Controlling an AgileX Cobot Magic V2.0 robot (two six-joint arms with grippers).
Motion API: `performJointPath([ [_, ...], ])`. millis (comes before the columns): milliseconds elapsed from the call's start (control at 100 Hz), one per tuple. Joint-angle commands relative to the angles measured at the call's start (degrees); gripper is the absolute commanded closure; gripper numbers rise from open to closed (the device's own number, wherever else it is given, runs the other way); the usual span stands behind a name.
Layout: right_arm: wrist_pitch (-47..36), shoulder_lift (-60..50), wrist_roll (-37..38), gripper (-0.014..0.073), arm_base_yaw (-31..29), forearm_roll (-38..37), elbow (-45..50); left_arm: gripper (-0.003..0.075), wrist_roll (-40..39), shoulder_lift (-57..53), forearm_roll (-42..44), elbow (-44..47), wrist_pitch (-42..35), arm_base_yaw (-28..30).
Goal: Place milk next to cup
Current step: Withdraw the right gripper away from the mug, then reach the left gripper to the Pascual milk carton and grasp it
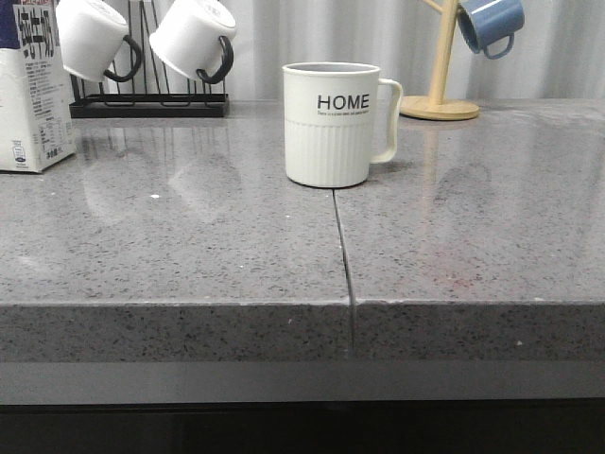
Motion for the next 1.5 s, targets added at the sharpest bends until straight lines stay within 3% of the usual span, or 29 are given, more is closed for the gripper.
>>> performJointPath([
  [0,-4.25,0.4,0.07,0.0658,-0.28,-0.14,-1.45,0.0733,-0.07,7.08,0.86,-4.88,-3.51,0.01],
  [130,-4.25,0.4,0.07,0.0658,-0.28,-0.14,-1.45,0.0599,-0.07,15.36,0.74,-8.88,-5.8,0.01],
  [270,-4.25,0.4,0.07,0.0658,-0.28,-0.14,-1.45,0.0269,-0.07,22.43,-0.38,-10.64,-15.18,0.01],
  [340,-4.25,0.4,0.07,0.0658,-0.28,-0.14,-1.45,0.0139,-0.07,25.38,-3.67,-11.08,-18.19,0.01],
  [440,-4.25,0.4,0.07,0.0658,-0.28,-0.14,-1.45,0.0055,-0.07,30.17,-4.69,-12.28,-20.58,0.01],
  [620,-4.25,0.4,0.07,0.0658,-0.28,-0.14,-1.45,0.0048,-0.21,37.57,-6.28,-12.99,-29.85,-0.56],
  [830,-4.25,0.4,0.07,0.0658,-0.28,-0.14,-1.45,0.0048,-0.41,44.43,-7.24,-16.81,-30.01,-3.54],
  [1490,-4.25,0.4,0.07,0.0658,-0.28,-0.14,-1.45,0.005,-0.44,59.49,-7.7,-29.1,-30.37,-5.1],
])
